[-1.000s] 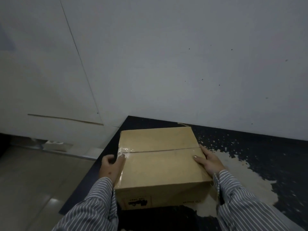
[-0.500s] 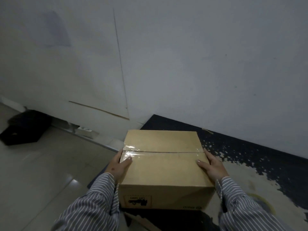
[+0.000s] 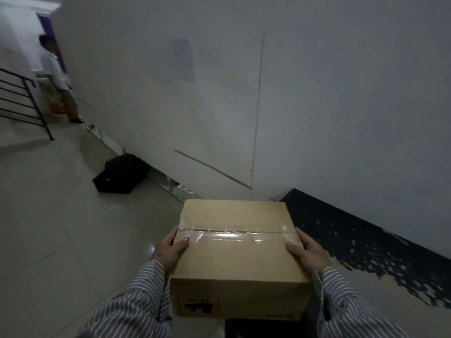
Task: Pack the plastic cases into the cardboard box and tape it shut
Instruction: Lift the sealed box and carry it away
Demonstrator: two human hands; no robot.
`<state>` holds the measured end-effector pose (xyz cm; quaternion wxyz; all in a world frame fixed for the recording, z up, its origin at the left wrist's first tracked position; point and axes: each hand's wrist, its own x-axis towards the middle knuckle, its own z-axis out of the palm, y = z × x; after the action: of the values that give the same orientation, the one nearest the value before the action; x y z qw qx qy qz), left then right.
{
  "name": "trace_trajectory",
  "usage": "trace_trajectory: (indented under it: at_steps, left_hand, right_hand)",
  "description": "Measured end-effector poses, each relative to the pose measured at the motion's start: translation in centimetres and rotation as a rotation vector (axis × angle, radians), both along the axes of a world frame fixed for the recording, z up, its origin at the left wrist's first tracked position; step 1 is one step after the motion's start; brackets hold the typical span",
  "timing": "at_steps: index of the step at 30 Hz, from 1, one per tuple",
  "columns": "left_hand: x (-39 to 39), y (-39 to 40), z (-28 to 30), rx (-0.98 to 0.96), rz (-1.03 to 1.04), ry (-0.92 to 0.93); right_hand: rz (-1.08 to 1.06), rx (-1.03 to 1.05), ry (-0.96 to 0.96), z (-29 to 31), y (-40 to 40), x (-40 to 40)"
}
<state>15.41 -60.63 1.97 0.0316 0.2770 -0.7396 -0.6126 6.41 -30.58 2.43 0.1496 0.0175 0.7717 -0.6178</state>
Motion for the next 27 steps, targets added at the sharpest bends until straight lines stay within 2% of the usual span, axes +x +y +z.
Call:
trace_trajectory:
  at_steps: [7,14,19,27]
  left_hand:
    - [0.1,-10.2,0.1,-0.071,0.09,-0.034]
    - [-1.6,-23.5,1.9,-0.126,0.139,-0.022]
    - [-4.8,-32.6,3.2,-0.196,0.154,0.013]
    - [-13.0,-42.4,4.1,-0.193,0.101,0.056]
  right_hand:
    - [0.094,-0.042,-0.018,-0.1,-10.9,-3.4]
    - [0.145,-0.084,-0.041,-0.7,-25.1,-6.8]
    - [0.152,-0.106,-0.028,-0.2,-34.7,-10.3]
    - [0.108,-0.122,-0.004,1.1,-43.9,-17.2]
